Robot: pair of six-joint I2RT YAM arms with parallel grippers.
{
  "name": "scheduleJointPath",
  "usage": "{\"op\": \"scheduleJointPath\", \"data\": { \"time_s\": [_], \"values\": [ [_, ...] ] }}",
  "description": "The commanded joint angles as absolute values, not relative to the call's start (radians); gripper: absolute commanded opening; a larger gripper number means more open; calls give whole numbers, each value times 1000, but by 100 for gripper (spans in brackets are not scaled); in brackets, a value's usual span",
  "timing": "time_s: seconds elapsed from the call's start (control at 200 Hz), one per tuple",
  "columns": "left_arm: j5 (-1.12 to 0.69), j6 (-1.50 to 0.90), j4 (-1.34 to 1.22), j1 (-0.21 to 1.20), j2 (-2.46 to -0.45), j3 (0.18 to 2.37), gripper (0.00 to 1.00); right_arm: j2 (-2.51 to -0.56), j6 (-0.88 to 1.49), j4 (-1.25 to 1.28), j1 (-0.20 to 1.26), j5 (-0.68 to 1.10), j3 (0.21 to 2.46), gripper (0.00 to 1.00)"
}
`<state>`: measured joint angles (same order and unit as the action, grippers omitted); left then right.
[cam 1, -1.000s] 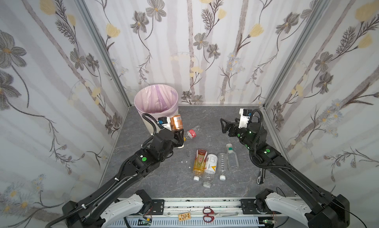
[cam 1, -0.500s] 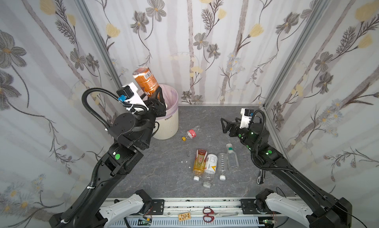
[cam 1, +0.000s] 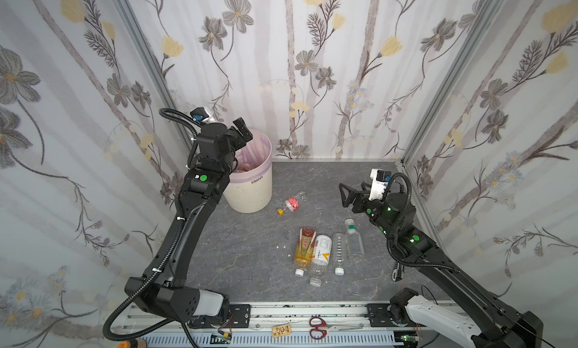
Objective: Throw the plastic bottles in the bin
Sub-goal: Throw the plastic bottle into the trash bin, then pick up the plastic bottle from the middle-right of the table.
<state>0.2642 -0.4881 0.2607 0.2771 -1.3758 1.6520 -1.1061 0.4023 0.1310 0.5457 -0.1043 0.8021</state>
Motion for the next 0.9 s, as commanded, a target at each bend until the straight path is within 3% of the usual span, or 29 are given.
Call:
{"op": "scheduleJointPath", "data": {
  "time_s": [0.0,0.27,0.555,0.899],
  "values": [
    [197,-522,244,285,-1349,1661,100,-1117,393,132,545,-110,802,100],
    [156,-498,217,424,-1277,1507,100,-1196,388,103,548,-135,793,100],
    [151,-530,113,683,-1297,1226,100,-1237,417,-121,549,-320,765,100],
    [147,-572,21,832,-1393,1113,100,-1249,591,-25,511,-213,492,100]
  ]
}}
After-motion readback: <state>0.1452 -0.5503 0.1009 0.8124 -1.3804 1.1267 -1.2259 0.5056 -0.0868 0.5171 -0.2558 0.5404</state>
